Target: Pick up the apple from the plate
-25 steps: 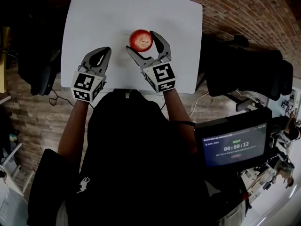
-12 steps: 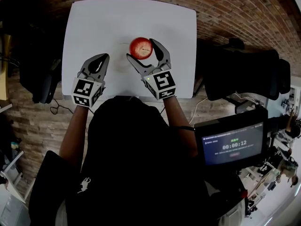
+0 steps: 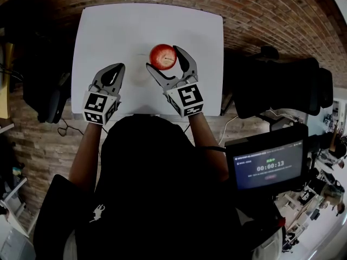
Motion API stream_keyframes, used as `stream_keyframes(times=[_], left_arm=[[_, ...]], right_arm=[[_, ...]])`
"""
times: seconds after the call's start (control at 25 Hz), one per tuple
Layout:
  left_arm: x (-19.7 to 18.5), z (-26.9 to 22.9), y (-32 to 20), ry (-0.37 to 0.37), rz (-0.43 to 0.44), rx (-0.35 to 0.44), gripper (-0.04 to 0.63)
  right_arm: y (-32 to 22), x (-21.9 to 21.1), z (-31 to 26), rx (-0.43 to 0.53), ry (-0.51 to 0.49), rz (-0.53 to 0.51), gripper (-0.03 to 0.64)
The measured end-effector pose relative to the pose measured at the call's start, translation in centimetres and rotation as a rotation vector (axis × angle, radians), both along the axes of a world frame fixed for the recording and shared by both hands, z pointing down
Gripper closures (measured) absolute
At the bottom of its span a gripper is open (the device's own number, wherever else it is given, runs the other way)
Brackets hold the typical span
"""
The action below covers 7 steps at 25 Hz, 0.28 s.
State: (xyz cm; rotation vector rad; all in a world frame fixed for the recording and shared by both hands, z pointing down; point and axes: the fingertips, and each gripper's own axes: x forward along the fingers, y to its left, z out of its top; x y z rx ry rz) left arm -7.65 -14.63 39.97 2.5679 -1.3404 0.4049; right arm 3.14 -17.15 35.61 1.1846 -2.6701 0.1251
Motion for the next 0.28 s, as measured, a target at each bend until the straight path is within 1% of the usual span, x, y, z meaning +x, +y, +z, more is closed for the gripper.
stream_keyframes(times=[0.28], left_arm=[[0.2,0.9,0.0,0.005,0.002,0.004,0.589]], right_arm=[[0.1,0.2,0.8,0.004,0.007,0.004,0.221]])
